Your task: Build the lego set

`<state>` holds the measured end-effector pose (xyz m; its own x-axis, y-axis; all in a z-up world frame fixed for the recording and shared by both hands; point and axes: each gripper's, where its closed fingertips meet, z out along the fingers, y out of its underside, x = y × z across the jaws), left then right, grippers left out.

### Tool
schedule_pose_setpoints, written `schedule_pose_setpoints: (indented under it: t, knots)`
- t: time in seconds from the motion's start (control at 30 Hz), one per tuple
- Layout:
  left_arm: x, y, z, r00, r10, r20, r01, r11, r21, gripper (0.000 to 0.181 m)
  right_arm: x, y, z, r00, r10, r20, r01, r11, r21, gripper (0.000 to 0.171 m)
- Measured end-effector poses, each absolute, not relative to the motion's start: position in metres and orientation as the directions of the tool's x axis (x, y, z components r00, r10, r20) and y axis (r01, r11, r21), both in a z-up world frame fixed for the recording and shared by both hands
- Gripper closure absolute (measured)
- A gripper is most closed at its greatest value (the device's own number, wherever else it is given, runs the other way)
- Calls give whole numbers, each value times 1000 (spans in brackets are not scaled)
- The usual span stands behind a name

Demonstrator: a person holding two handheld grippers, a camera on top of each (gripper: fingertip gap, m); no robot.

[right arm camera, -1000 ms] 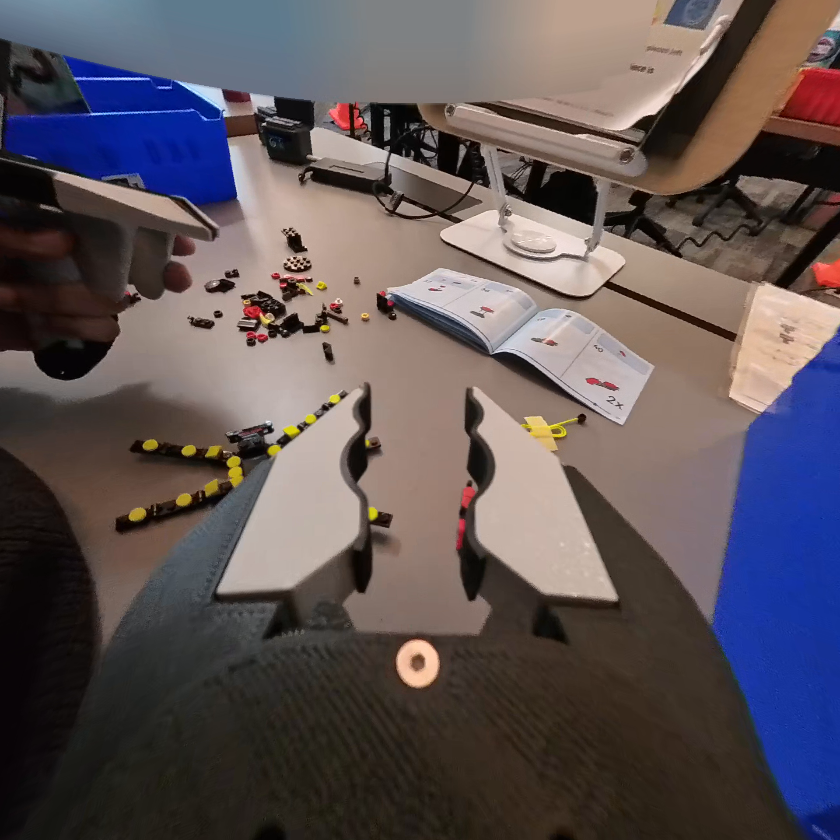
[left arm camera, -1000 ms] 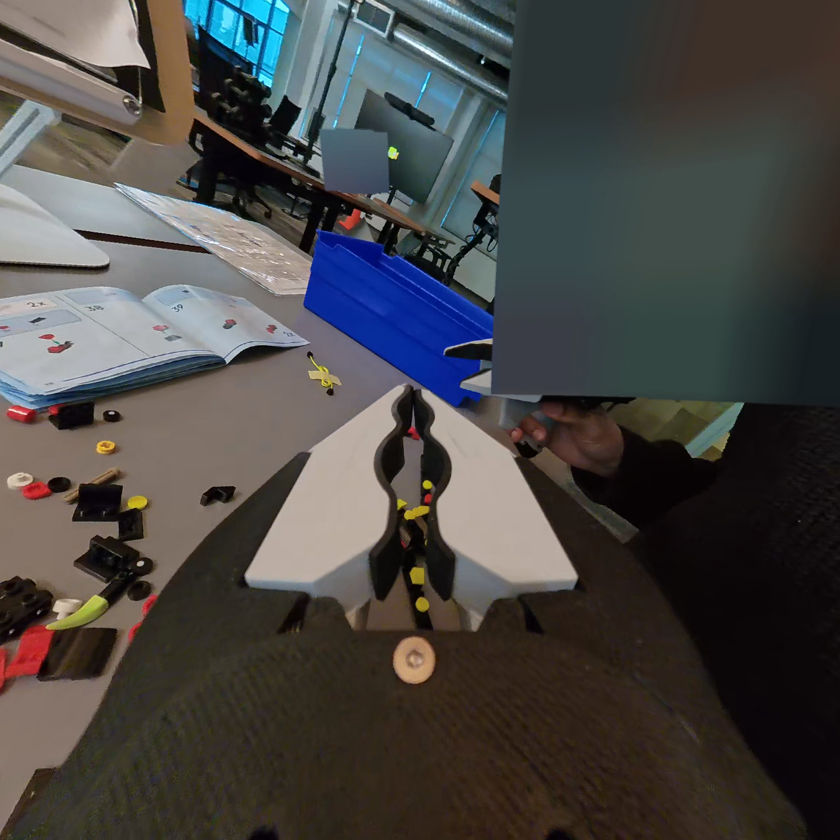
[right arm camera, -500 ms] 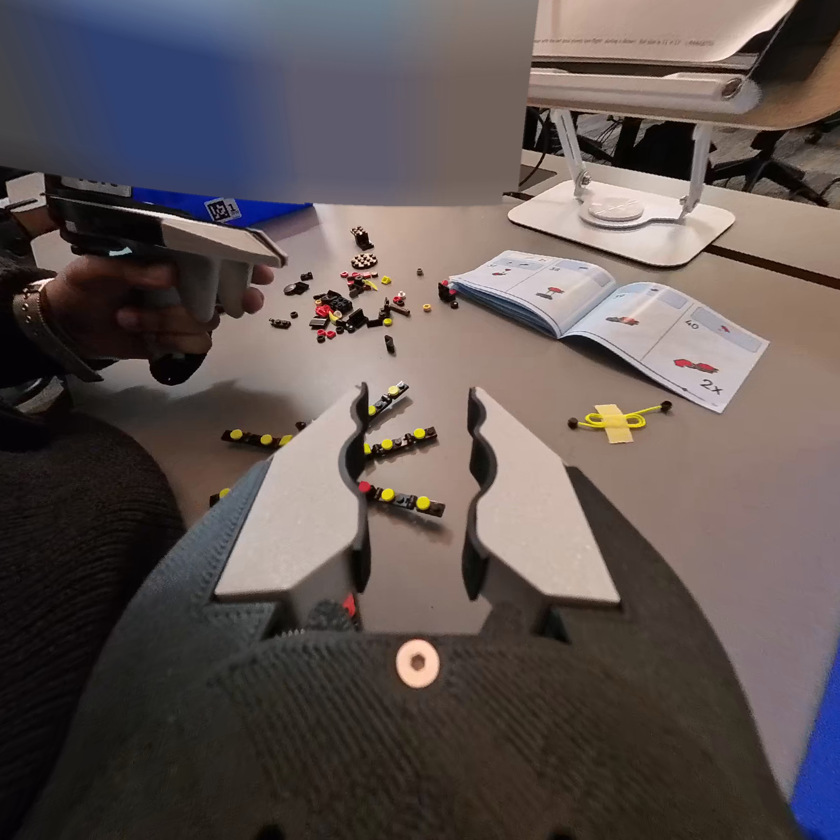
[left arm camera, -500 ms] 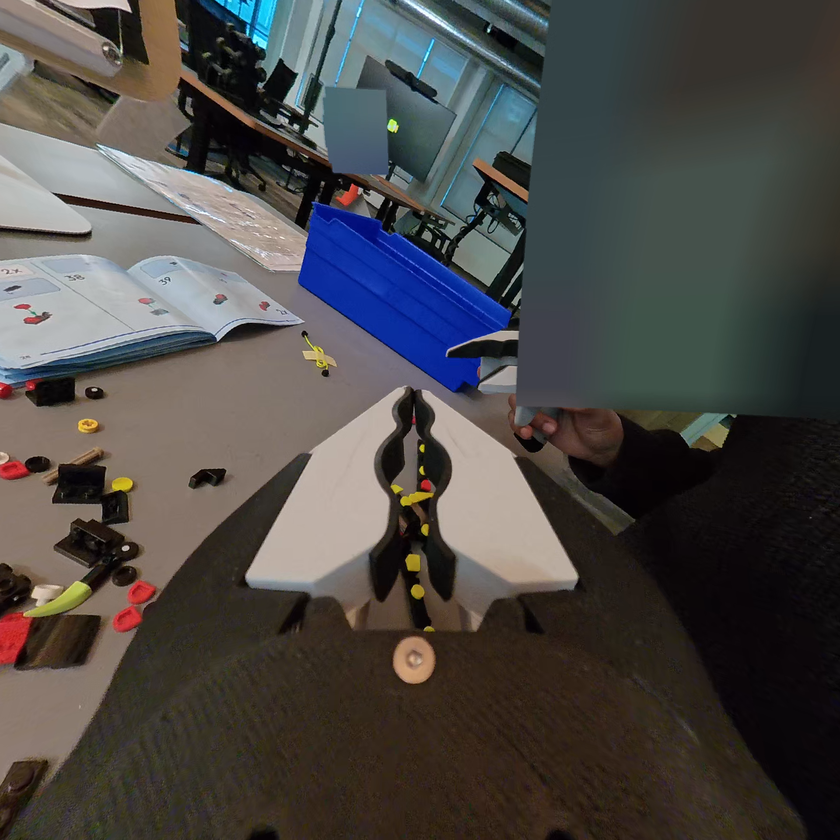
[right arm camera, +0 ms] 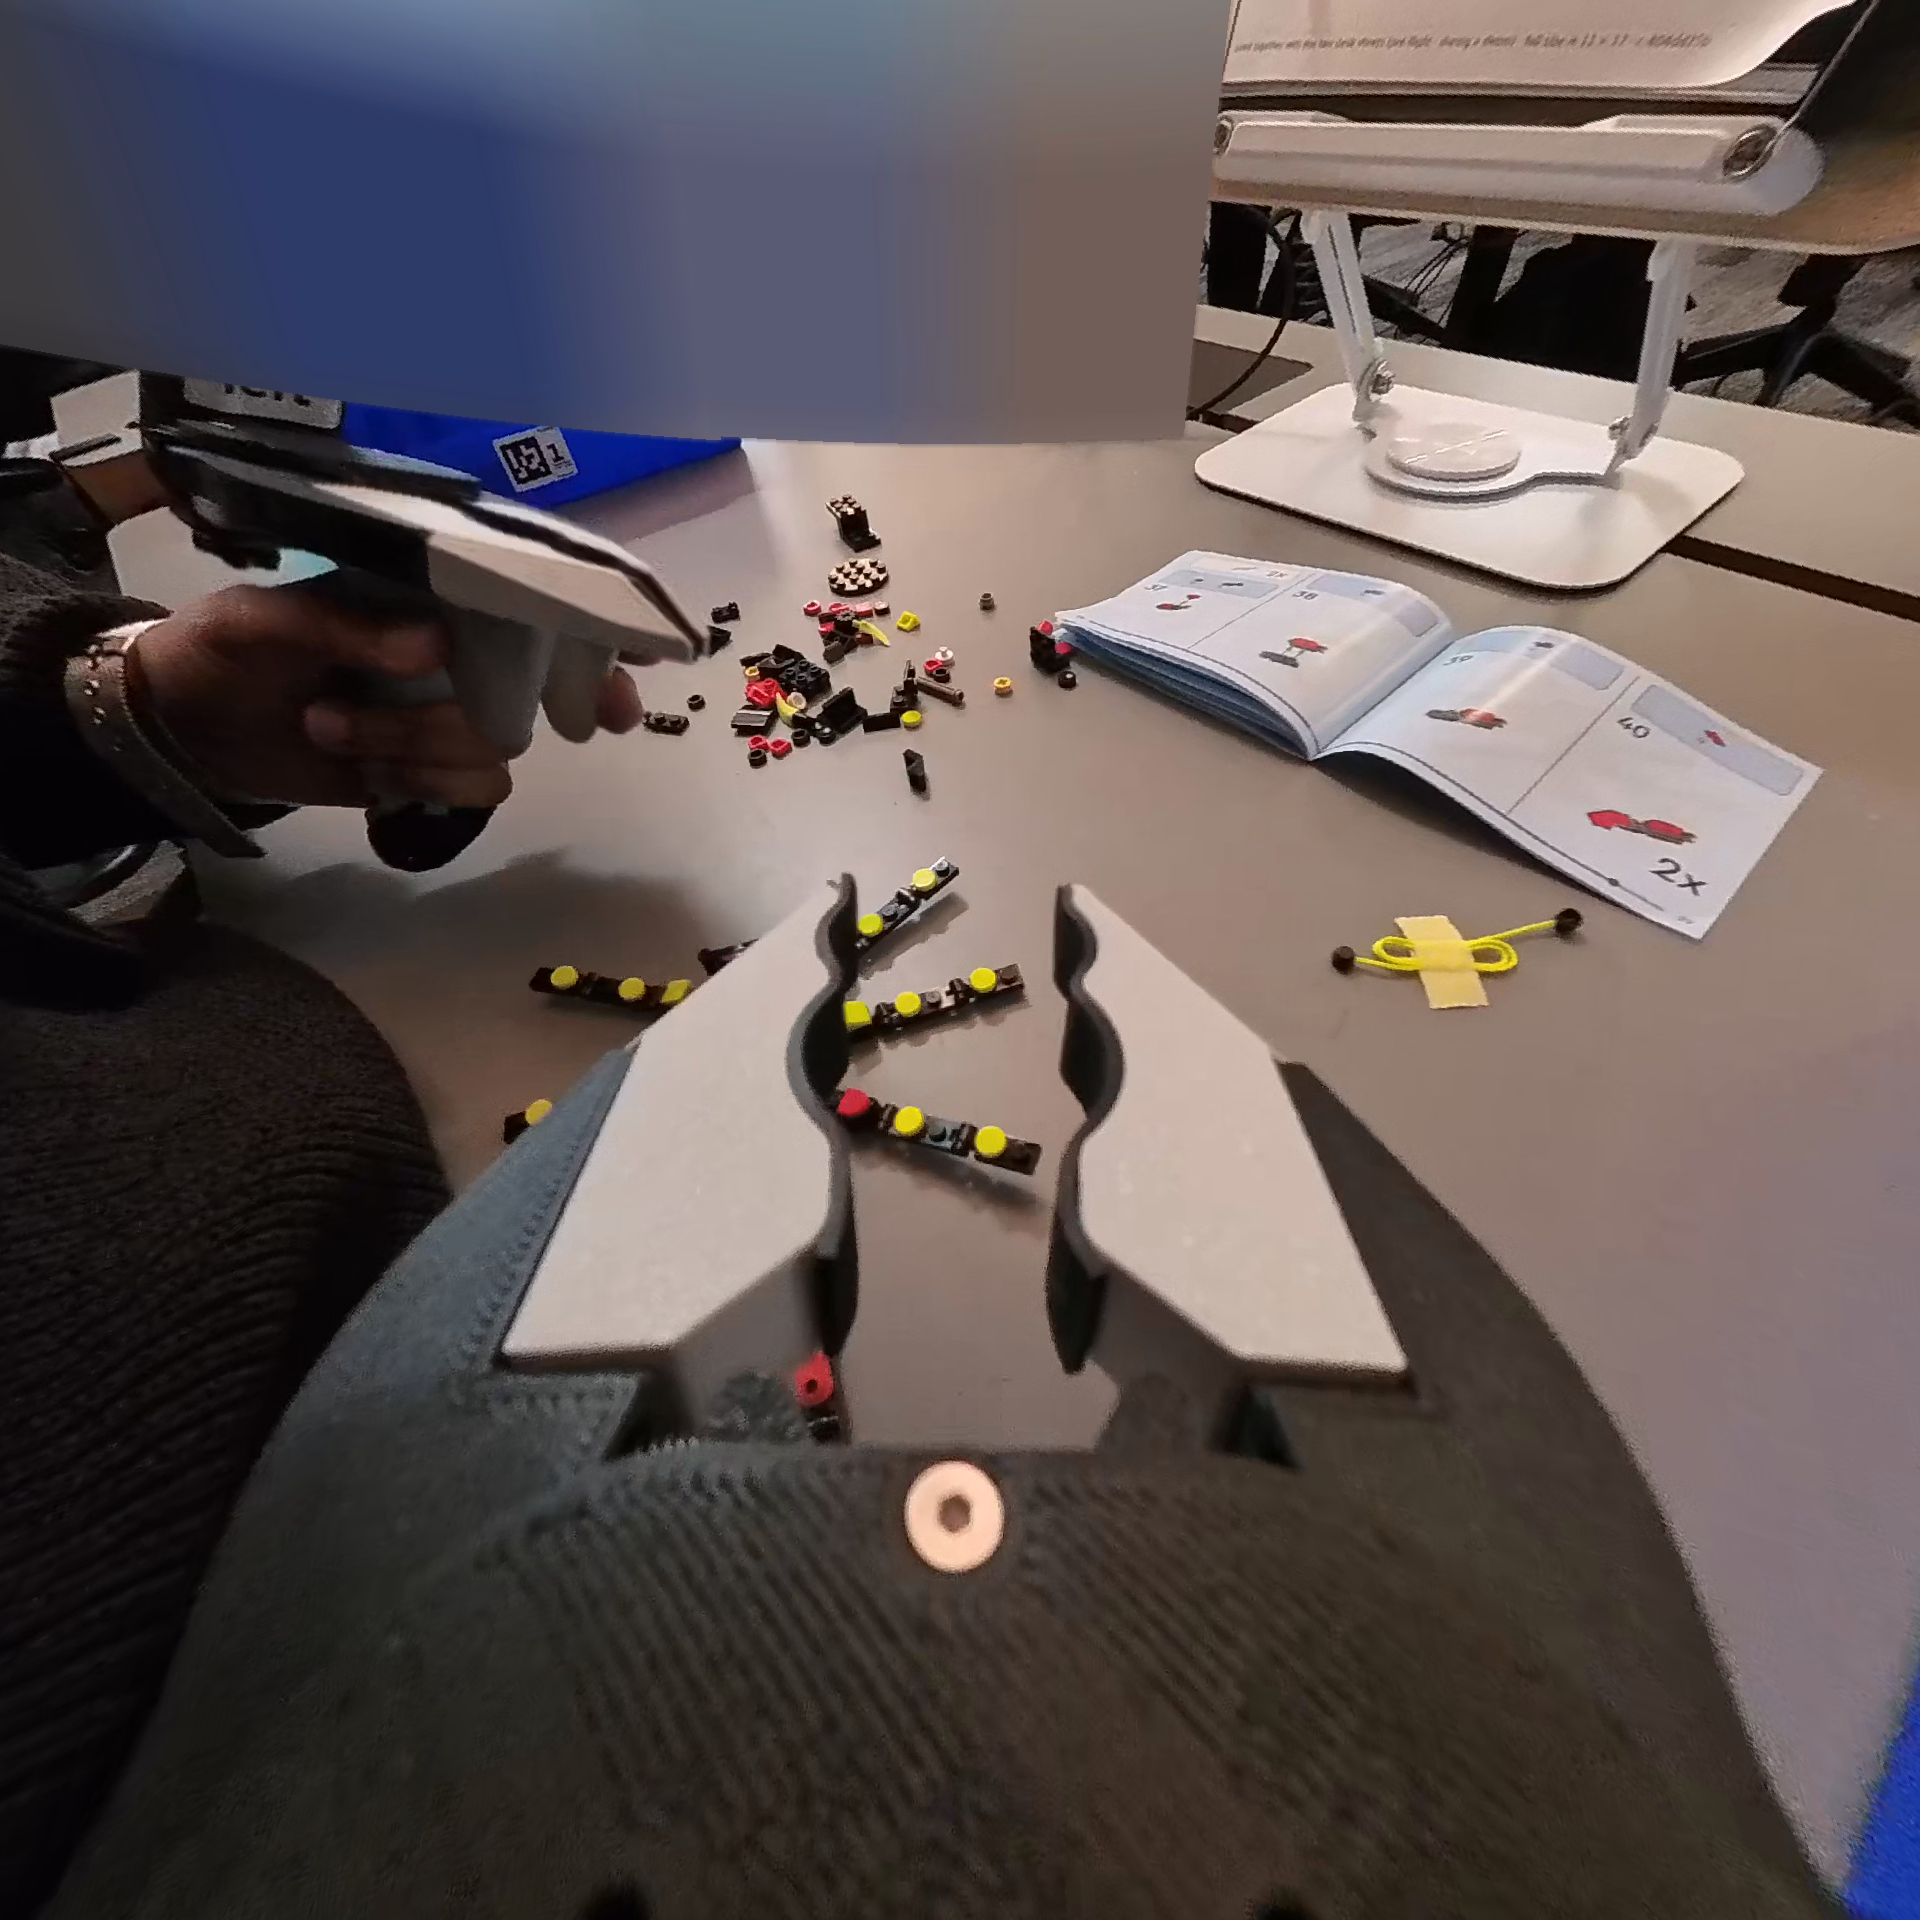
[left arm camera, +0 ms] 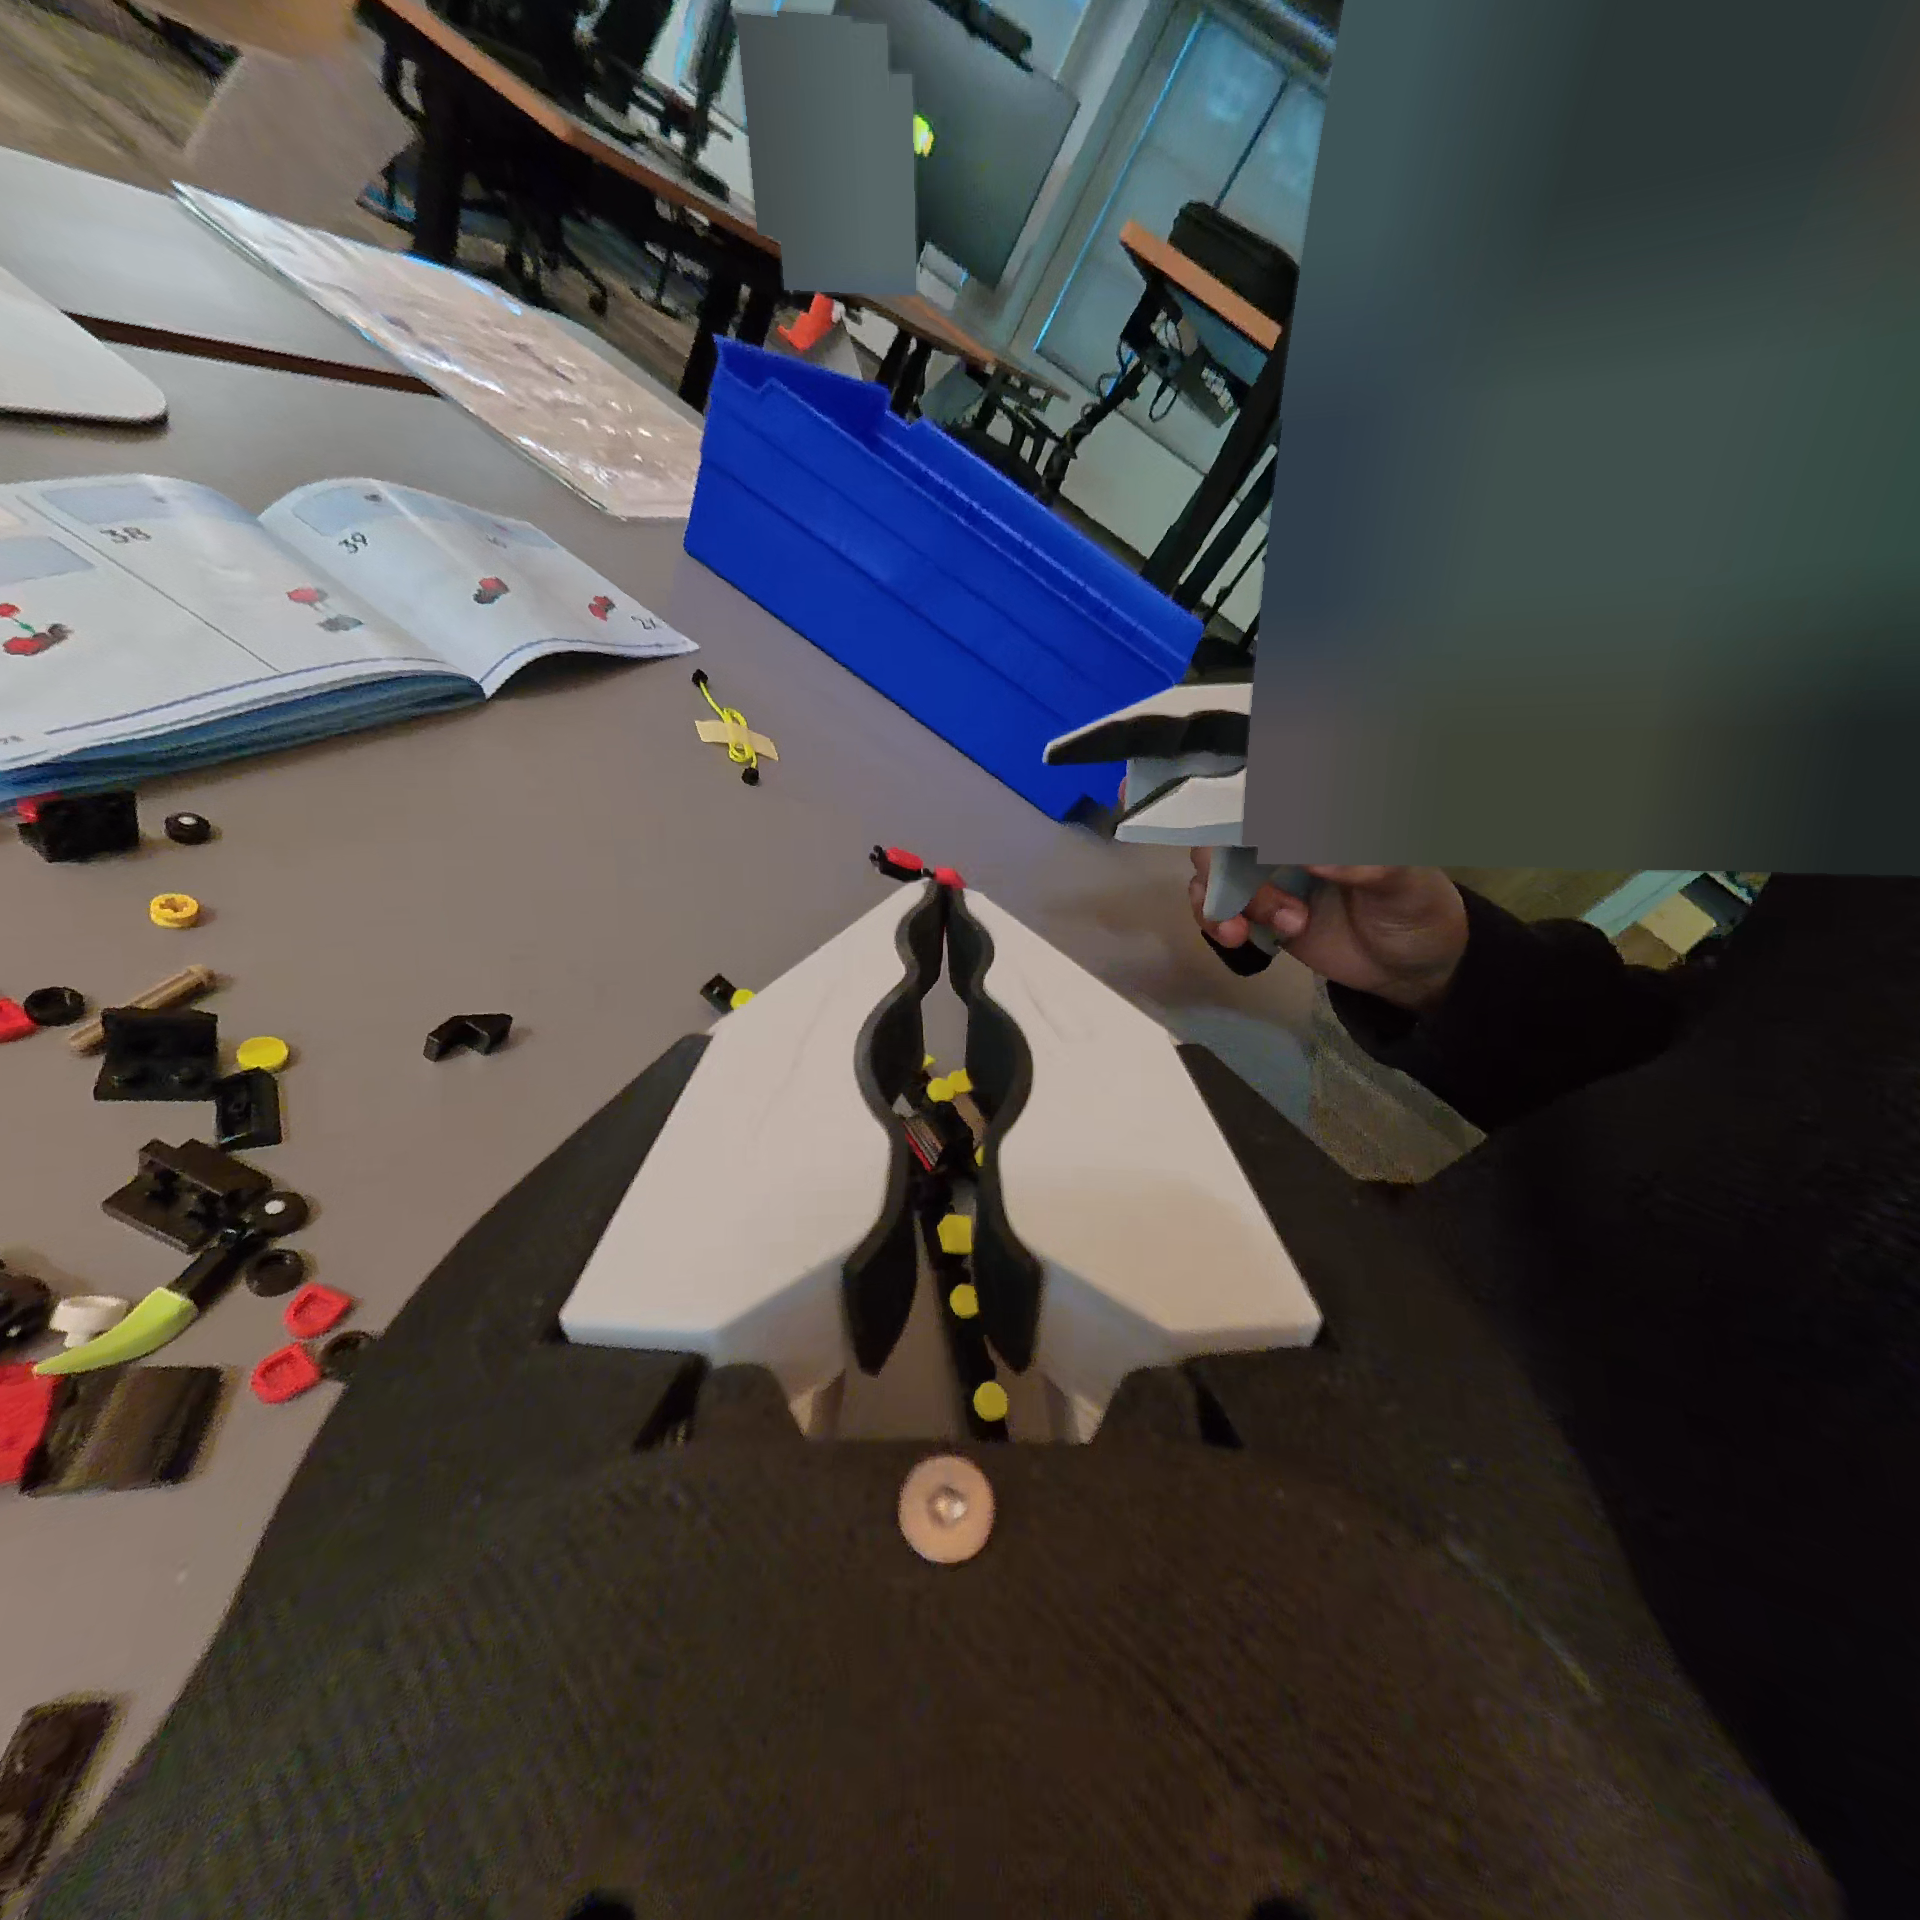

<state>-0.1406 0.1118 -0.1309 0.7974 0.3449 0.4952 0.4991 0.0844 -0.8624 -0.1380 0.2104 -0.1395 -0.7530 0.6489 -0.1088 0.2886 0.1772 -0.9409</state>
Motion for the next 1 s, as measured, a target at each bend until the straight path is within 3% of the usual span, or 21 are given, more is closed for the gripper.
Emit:
schedule_pose_setpoints:
  t: [1.0]
  knots:
    - [-145,113,-157,745,386,544,592,-6,-806,181,-139,207,-147,-763,639,-97,294,210,-933,140]
